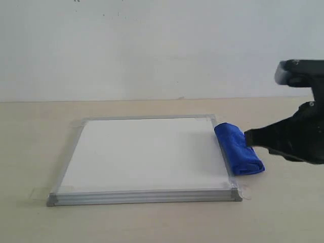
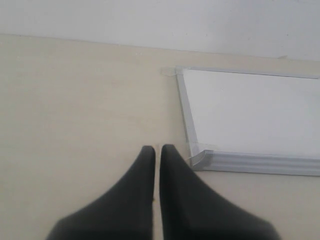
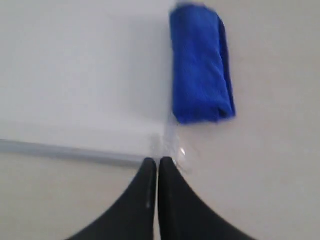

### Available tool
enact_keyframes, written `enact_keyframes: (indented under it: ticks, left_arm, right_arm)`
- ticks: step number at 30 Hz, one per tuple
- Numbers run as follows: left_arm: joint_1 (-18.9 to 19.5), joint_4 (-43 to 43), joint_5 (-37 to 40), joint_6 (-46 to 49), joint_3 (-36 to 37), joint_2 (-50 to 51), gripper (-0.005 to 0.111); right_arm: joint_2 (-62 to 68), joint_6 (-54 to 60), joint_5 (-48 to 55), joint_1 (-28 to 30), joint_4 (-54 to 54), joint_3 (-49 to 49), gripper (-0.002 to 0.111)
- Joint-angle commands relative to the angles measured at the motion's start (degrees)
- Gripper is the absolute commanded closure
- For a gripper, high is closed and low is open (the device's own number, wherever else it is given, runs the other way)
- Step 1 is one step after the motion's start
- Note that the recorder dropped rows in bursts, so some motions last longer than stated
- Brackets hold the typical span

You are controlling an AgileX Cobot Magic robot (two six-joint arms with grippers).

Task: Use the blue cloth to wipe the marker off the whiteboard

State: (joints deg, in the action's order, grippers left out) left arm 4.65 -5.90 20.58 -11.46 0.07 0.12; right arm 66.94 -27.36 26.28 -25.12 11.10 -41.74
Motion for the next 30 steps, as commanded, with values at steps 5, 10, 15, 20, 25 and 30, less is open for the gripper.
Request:
enact_keyframes:
  ticks: [5, 10, 15, 20, 25, 30]
  left_arm:
    - [-0.3, 0.5, -0.1, -0.4, -0.1, -0.1, 0.103]
    - [-0.3, 0.5, -0.1, -0.4, -0.1, -0.1, 0.103]
    - [-0.3, 0.5, 0.0, -0.4, -0.1, -0.1, 0.103]
    - [-0.3, 0.5, -0.1, -0.4, -0.1, -0.1, 0.103]
    - [-0.3, 0.5, -0.1, -0.4, -0.1, -0.1, 0.103]
    - [-0.3, 0.5, -0.1, -0.4, -0.1, -0.1, 0.103]
  right_arm:
    - [-27.2, -0.6, -22.9, 1.4, -0.2, 19.7, 0.107]
    - [-56.1, 1.9, -26.3, 11.8, -0.1, 33.4, 0.107]
    - [-66.9, 0.9, -29.6, 19.0, -0.2, 39.5, 0.107]
    - [-66.9, 0.7, -29.4, 18.8, -0.2, 39.9, 0.107]
    - [-66.9, -0.6, -25.3, 18.8, -0.2, 41.3, 0.107]
    - [-66.9, 5.8, -20.0, 18.8, -1.6, 41.7, 0.107]
